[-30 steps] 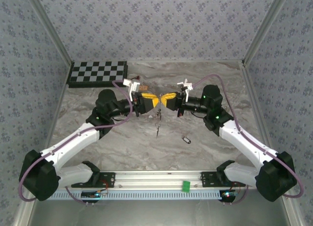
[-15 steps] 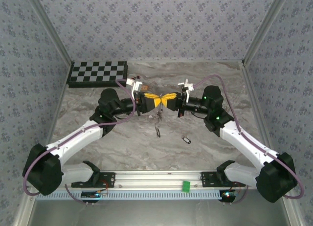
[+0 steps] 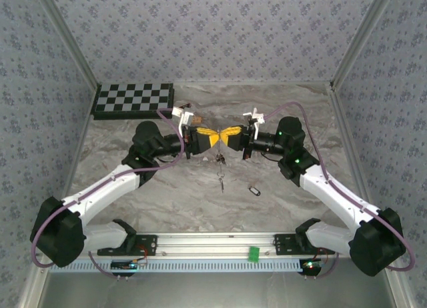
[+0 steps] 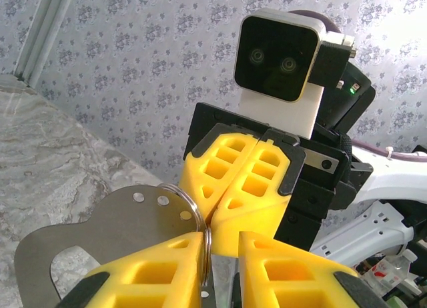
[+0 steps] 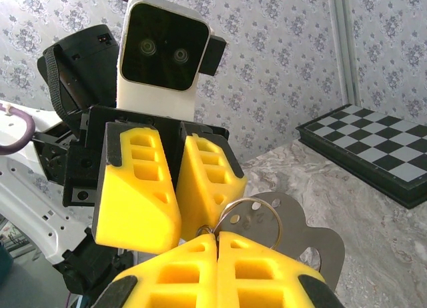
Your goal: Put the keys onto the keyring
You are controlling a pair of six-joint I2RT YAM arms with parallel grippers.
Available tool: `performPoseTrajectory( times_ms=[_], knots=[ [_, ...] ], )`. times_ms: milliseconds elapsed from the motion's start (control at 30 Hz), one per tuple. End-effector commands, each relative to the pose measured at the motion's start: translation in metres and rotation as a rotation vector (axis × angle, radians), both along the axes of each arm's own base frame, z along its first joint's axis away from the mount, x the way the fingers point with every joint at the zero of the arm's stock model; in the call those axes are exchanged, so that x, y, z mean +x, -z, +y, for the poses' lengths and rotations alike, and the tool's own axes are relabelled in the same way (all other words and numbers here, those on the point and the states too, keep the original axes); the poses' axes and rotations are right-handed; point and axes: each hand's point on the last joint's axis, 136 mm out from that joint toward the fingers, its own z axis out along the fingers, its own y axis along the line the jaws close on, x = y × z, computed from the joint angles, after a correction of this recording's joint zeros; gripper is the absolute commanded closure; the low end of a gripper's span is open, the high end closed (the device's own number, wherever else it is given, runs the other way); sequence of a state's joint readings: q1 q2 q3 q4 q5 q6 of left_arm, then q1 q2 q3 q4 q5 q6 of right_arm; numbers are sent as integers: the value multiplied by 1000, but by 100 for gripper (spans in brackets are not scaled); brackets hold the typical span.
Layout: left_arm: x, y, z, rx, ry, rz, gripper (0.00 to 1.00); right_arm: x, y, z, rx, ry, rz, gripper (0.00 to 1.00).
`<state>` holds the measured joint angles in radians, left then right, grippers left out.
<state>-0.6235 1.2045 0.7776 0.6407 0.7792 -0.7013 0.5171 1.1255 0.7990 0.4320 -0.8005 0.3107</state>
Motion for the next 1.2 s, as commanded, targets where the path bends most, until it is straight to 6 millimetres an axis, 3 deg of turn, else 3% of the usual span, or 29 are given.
performPoseTrajectory(
  times_ms=[0,533,1033,1167],
  knots=[
    [-19,-24,3,-56,65,-85,79,5,-8,-4,24,35,-22,100],
    [-13,-23,-1,-53,65,-65,92,1,-6,-1,10,19,-29,100],
    [-18,-19,-7,-48,110,-63,86,1,-8,-1,12,19,-33,100],
    [-18,-20,-7,-48,104,-66,97,1,-7,-1,11,19,-32,100]
  ],
)
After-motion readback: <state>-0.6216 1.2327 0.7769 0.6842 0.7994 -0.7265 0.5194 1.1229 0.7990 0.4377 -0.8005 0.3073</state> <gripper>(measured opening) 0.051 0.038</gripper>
